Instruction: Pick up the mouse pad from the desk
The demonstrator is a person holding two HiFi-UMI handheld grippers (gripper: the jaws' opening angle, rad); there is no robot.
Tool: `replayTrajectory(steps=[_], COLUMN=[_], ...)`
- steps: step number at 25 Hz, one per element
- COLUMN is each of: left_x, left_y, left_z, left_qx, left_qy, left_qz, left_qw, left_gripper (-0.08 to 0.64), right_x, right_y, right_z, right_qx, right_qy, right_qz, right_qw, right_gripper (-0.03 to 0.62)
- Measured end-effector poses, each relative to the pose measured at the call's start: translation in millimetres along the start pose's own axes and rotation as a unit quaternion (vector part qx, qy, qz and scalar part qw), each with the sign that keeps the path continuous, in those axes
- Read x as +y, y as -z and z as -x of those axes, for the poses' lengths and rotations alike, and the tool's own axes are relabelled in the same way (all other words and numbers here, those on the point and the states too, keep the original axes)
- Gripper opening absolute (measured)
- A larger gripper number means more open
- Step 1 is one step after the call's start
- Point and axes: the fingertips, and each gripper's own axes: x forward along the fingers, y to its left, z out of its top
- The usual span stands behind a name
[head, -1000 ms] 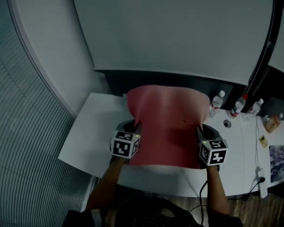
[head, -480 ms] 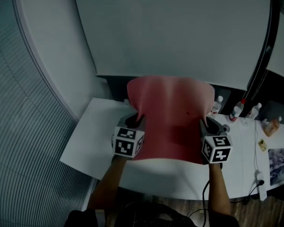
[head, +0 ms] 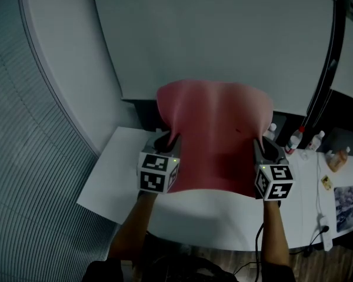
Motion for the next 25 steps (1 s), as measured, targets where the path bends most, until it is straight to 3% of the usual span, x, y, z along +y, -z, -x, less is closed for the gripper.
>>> replayTrajectory(steps=[13, 25], left_x=[18.8, 46.8], left_y=[-58.3, -57.4], left_z=[23.6, 62.1], left_qx=[-0.06, -0.065], left_qy=[-0.023, -0.078], left_qz=[-0.017, -0.026], left_qw=[0.9978, 0.9945], left_gripper=[0.071, 0.071], right_x=[8.7, 44.0], right_y=[-61.7, -73.2], right_z=[6.5, -2.8], right_qx=[-0.06, -0.085], right_qy=[0.013, -0.027], right_qz=[0.029, 0.034], right_qw=[0.998, 0.995], right_gripper=[0.075, 0.077])
